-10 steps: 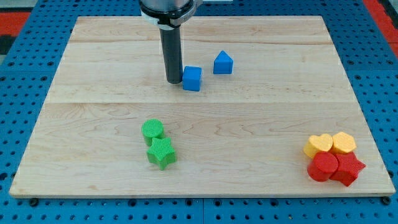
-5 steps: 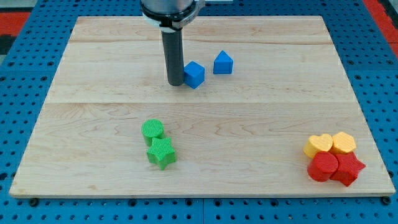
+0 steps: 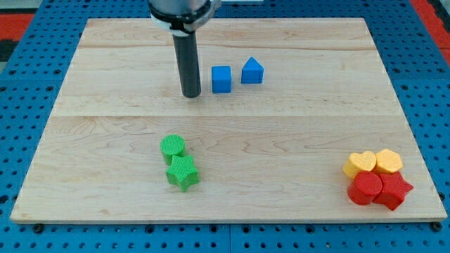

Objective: Push the blue cube into the blue triangle

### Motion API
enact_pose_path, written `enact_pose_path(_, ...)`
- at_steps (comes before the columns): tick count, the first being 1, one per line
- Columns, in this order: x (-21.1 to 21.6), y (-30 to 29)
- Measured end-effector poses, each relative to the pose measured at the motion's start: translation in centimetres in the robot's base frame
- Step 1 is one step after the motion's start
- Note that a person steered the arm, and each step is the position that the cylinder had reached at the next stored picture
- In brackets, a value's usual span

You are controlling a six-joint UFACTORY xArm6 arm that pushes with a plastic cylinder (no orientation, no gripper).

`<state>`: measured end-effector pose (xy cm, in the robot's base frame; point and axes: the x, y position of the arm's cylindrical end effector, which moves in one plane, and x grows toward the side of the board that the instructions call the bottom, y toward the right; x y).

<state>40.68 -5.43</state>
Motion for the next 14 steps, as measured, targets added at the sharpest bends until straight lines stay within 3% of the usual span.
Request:
enact_pose_path(1, 1.0, 1.6)
enact_pose_path(4, -5.9, 2.0)
enact_pose_path(6, -7.0, 4.3)
enact_pose_path(8, -3.9, 0.4)
enact_pose_path(13, -3.5, 7.2)
enact_pose_path(14, -1.1, 7.4)
